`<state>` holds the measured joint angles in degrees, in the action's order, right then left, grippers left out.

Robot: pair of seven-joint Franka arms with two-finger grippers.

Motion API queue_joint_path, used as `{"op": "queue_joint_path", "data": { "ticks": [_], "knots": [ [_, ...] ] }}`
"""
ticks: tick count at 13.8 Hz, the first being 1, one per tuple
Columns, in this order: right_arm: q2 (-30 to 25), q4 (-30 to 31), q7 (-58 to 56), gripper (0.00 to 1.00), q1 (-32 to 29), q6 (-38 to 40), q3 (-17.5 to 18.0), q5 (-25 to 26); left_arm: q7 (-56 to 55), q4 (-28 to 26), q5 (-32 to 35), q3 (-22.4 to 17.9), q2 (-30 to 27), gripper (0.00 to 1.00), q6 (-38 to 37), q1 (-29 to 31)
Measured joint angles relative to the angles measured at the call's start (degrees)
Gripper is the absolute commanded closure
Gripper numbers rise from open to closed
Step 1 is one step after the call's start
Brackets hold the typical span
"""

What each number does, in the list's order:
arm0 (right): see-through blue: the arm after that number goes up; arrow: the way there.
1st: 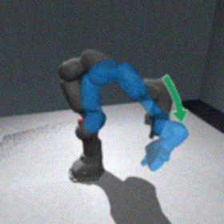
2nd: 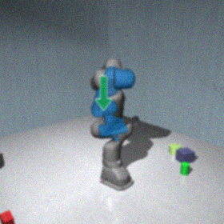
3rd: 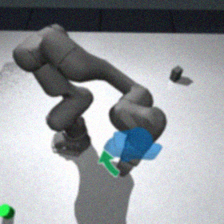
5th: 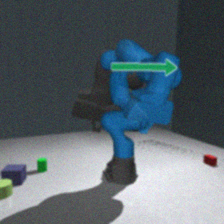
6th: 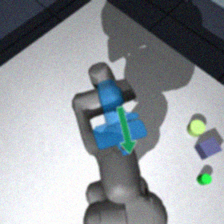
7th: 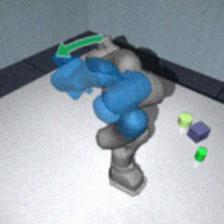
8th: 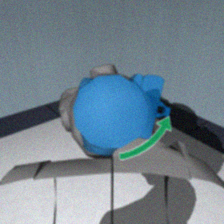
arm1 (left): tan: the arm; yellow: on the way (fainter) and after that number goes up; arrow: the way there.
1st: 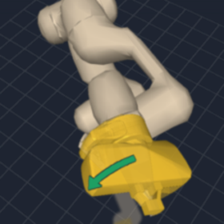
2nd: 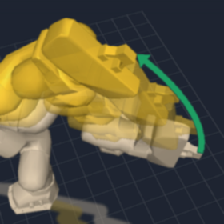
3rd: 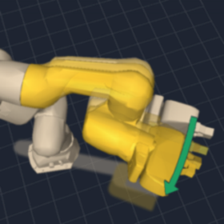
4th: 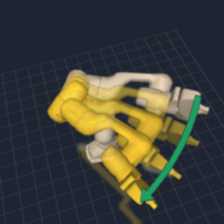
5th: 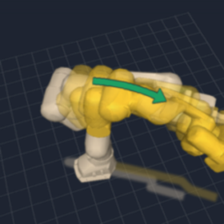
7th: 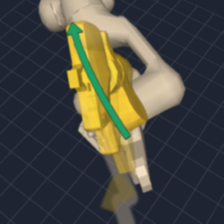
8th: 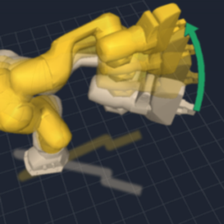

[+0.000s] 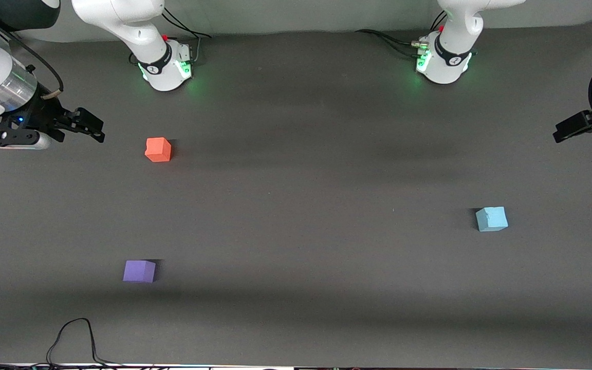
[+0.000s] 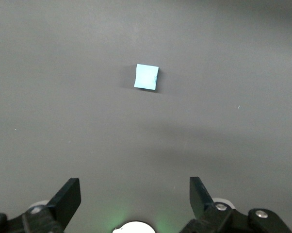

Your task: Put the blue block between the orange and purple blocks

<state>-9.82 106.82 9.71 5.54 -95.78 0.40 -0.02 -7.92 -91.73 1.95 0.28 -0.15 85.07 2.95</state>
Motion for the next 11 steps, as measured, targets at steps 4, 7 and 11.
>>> {"op": "queue_joint_path", "data": {
  "ticks": [4, 7, 11],
  "knots": [
    [0.0, 0.7, 0.0, 0.0, -0.1, 0.4, -0.5, 0.0, 2.2, -1.7, 0.0, -0.1, 6.8, 0.0, 4.6, 0.2],
    [0.0, 1.9, 0.0, 0.0, -0.1, -0.3, -1.4, -0.2, 4.2, -5.0, -0.1, -0.1, 11.1, 0.0, 11.6, 0.3],
    [0.3, 3.1, 0.0, 0.0, -0.1, -4.4, -1.6, -0.4, 6.1, -11.7, -0.3, -0.2, 16.0, 0.0, 23.4, 1.3]
  ]
}}
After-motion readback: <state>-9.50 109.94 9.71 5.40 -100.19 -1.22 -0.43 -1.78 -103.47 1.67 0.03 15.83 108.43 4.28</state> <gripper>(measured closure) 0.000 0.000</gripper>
